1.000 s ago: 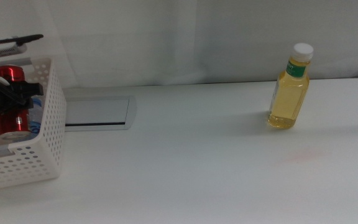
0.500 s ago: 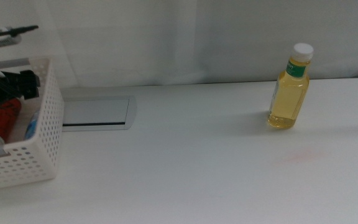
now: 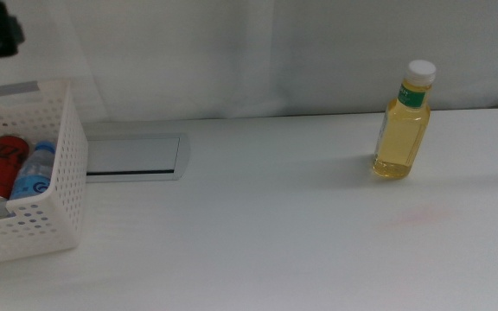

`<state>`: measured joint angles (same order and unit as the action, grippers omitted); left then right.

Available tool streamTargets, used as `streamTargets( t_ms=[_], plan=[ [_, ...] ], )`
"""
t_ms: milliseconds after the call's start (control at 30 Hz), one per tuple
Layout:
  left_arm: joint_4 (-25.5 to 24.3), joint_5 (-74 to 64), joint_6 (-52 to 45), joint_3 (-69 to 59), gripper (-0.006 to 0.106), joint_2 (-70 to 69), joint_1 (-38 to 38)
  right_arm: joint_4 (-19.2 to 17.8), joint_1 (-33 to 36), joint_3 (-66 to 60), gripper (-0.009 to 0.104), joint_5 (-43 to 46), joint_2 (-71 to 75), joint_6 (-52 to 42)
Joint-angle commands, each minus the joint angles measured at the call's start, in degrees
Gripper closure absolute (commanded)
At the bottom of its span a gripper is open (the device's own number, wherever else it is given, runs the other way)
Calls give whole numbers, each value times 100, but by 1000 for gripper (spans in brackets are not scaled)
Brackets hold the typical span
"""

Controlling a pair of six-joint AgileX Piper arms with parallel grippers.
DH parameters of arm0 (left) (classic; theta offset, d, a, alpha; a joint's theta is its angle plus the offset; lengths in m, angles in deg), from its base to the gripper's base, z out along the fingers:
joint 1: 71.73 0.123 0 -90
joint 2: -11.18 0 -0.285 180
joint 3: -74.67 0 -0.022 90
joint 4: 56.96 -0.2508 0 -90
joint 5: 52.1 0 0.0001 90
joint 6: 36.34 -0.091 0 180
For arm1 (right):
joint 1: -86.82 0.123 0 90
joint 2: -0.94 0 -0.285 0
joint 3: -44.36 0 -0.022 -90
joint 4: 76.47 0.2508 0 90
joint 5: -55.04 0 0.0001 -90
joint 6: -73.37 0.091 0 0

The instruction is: Use arms to grab the bottles and put them into the dustbin to the left of the table.

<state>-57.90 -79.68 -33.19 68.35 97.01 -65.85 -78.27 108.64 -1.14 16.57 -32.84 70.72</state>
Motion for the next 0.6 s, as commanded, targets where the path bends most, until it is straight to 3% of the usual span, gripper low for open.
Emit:
streamTargets(
  t_ms=[0, 267, 567],
  plan=[
    [28, -43, -59, 34, 7, -430, -460, -12, -42, 28, -8, 117, 27, -33],
    [28, -410, -386, -43, 7, -1409, -2194, -12, -42, 28, -8, 312, 27, -33],
    [-71, -176, -470, -1605, 7, -2661, -3695, 104, -42, 28, -8, -84, 27, -16]
  ],
)
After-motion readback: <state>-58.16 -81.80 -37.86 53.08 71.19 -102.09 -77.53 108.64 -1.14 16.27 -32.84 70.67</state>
